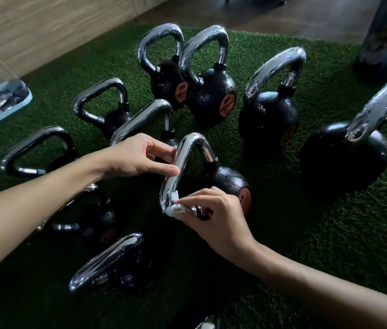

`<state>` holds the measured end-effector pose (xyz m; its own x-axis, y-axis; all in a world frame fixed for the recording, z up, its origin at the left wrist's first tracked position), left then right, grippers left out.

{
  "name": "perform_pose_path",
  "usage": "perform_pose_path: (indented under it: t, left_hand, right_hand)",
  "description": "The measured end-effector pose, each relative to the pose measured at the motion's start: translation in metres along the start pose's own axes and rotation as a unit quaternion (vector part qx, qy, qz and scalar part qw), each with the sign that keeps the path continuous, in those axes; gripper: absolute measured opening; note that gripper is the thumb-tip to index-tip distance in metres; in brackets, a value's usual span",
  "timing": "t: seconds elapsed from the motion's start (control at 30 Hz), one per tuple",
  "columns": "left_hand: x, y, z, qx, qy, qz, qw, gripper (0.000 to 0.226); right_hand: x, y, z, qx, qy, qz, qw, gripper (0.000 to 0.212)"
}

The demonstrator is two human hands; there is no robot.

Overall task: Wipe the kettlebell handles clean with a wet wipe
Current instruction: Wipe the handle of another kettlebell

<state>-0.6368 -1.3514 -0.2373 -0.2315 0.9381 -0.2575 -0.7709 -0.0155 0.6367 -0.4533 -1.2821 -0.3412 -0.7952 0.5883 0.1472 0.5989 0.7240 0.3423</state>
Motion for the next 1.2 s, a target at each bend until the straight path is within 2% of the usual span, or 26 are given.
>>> perform_pose_path:
  t: [0.23,0.37,0.43,0.5,0.53,0.63,0.8,0.9,0.97,1.0,1.1,1.2]
  left_hand:
    - [-0.003,-0.004,0.002,0.034,-0.011,-0.009,0.999,0.045]
    - [-0.004,-0.006,0.003,0.010,-0.011,0.001,1.000,0.042]
    - [-0.003,-0.009,0.008,0.000,-0.019,0.000,1.000,0.041]
    - [0.000,-0.014,0.019,0.006,-0.037,0.007,0.999,0.036]
    - [0.003,-0.017,0.025,0.017,-0.044,0.018,0.999,0.035]
    - [0.015,-0.034,0.048,0.067,-0.049,0.044,0.996,0.038]
    - [0.038,-0.066,0.084,0.165,-0.064,0.068,0.982,0.037]
    - [0.032,-0.058,0.083,0.183,-0.037,0.087,0.979,0.048]
    - [0.021,-0.049,0.082,0.194,-0.056,0.151,0.968,0.065]
    - [0.016,-0.046,0.083,0.182,-0.079,0.190,0.961,0.066]
    - [0.008,-0.046,0.091,0.081,-0.122,0.249,0.957,0.057]
    - [0.005,-0.050,0.091,-0.018,-0.111,0.259,0.959,0.040]
  right_hand:
    - [-0.001,0.003,0.005,-0.031,0.059,0.012,0.998,0.017]
    - [-0.006,0.013,0.032,-0.113,0.085,-0.006,0.990,0.021]
    - [-0.003,0.027,0.032,-0.111,0.077,-0.003,0.991,0.019]
    - [0.003,0.051,0.026,-0.060,0.027,0.027,0.998,0.015]
    - [0.008,0.066,0.025,-0.014,-0.030,0.047,0.998,0.016]
    - [0.024,0.107,0.029,0.102,-0.169,0.073,0.978,0.018]
    - [0.032,0.150,0.026,0.259,-0.239,0.076,0.933,0.029]
    - [0.032,0.152,0.021,0.319,-0.281,0.032,0.905,0.029]
    - [0.037,0.144,0.018,0.359,-0.320,-0.027,0.876,0.036]
    - [0.039,0.137,0.015,0.382,-0.338,-0.061,0.858,0.039]
    - [0.048,0.117,-0.005,0.435,-0.361,-0.144,0.812,0.052]
    - [0.054,0.102,-0.025,0.422,-0.348,-0.179,0.818,0.052]
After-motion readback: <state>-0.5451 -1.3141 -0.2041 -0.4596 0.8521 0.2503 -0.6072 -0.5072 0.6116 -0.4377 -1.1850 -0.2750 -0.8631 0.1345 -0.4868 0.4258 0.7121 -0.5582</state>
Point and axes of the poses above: each hand's wrist, its own x-axis towards the middle knuckle, its own y-axis out of the back of the hand, z = x × y, the point moved 3 cm from there along x, towards the middle knuckle, and after that the axes turned 15 degrees about -y, right-handed, at the moved point
